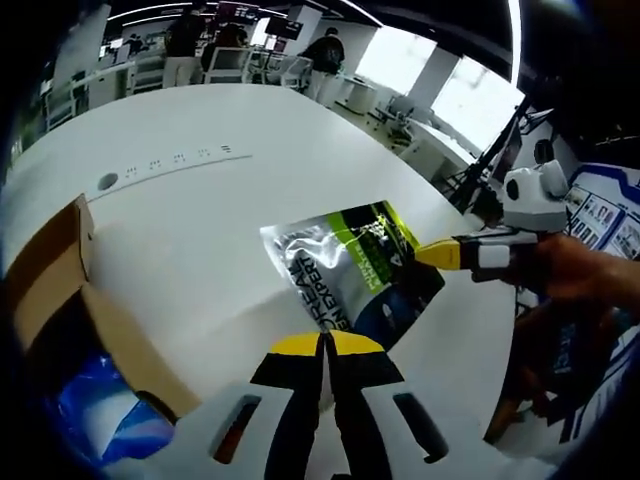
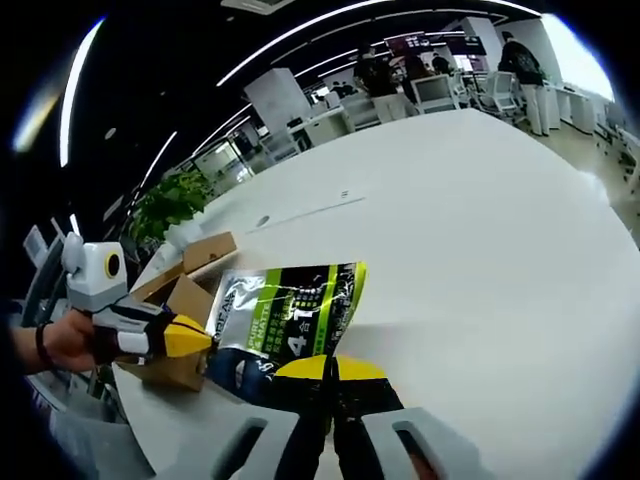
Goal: Operate the shoe box by opening the lid, removing the specified soft item, and placing it in the target area until the item is outside and the box remains undamaged.
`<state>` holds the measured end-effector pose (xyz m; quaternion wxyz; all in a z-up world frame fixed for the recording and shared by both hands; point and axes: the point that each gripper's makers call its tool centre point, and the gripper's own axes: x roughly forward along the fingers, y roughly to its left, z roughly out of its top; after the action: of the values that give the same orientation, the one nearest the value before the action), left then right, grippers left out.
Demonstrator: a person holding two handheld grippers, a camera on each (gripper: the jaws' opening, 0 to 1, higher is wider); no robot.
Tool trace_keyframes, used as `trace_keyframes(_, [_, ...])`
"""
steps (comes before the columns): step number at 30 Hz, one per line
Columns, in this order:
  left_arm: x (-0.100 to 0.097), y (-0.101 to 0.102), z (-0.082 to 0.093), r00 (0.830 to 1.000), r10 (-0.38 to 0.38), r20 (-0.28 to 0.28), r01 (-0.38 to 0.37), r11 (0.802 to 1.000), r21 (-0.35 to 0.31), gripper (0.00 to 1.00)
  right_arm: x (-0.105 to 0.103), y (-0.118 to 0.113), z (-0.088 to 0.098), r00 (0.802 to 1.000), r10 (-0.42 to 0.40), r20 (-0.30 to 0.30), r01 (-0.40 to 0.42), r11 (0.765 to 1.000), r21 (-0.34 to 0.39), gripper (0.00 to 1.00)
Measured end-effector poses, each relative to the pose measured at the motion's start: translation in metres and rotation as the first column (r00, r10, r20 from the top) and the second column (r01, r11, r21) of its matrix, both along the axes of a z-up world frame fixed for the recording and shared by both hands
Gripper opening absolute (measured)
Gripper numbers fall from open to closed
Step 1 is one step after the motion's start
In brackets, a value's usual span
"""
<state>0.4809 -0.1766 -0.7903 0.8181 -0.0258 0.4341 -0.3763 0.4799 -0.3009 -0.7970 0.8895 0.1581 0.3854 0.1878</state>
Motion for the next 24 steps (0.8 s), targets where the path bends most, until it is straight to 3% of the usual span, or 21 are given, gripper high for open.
trace_keyframes(7, [0.0,-0.003,-0.01,0.999,-0.035,-0.002,0.035,0.997,0.072,0.0,0.002,-0.002,-0.013,1.0,-0.006,-0.022,0.006,1.0,-0.007,0.0])
trace_keyframes(24, [0.003,-0.005,-0.033,0.997,-0.037,-0.068,0.048,0.983,0.174,0.0,0.0,-0.003,-0.032,0.998,-0.004,-0.06,0.003,1.0,-0.015,0.0])
